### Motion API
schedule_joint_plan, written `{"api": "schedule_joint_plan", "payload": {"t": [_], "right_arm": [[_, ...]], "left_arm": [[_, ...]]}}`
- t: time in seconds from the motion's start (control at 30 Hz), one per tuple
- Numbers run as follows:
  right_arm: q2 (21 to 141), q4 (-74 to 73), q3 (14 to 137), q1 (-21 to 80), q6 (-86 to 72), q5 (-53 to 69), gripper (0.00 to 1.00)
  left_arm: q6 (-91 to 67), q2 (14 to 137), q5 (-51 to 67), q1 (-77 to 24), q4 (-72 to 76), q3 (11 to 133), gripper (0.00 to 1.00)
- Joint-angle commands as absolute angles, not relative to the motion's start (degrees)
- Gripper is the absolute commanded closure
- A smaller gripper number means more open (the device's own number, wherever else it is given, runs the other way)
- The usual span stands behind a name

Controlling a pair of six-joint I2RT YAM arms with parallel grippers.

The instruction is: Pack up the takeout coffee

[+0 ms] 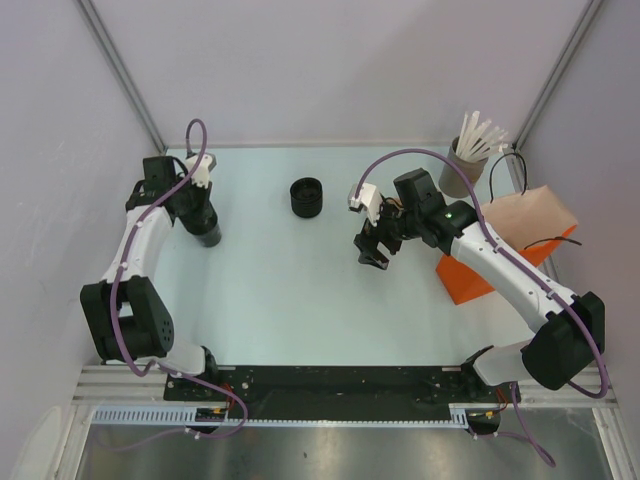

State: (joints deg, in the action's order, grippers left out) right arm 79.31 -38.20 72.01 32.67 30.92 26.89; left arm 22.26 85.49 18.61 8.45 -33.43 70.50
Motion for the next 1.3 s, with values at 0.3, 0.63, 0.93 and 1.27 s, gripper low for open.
{"api": "schedule_joint_plan", "payload": {"t": [0.3,0.63,0.93,1.27], "right_arm": [[78.93,-37.79,72.07,32.43,31.55,27.95,0.09],[78.93,-37.79,71.98,32.34,31.55,27.95,0.09],[78.75,-37.71,71.98,32.34,31.38,27.95,0.09],[79.01,-37.71,72.07,32.26,31.38,28.21,0.09]], "left_arm": [[20.04,80.60,16.87,8.79,-27.95,71.28,1.00],[20.04,78.93,17.05,8.79,-26.89,70.49,1.00],[20.13,76.47,15.91,8.79,-26.01,72.95,1.00],[20.13,74.71,13.80,8.79,-25.40,75.67,1.00]]}}
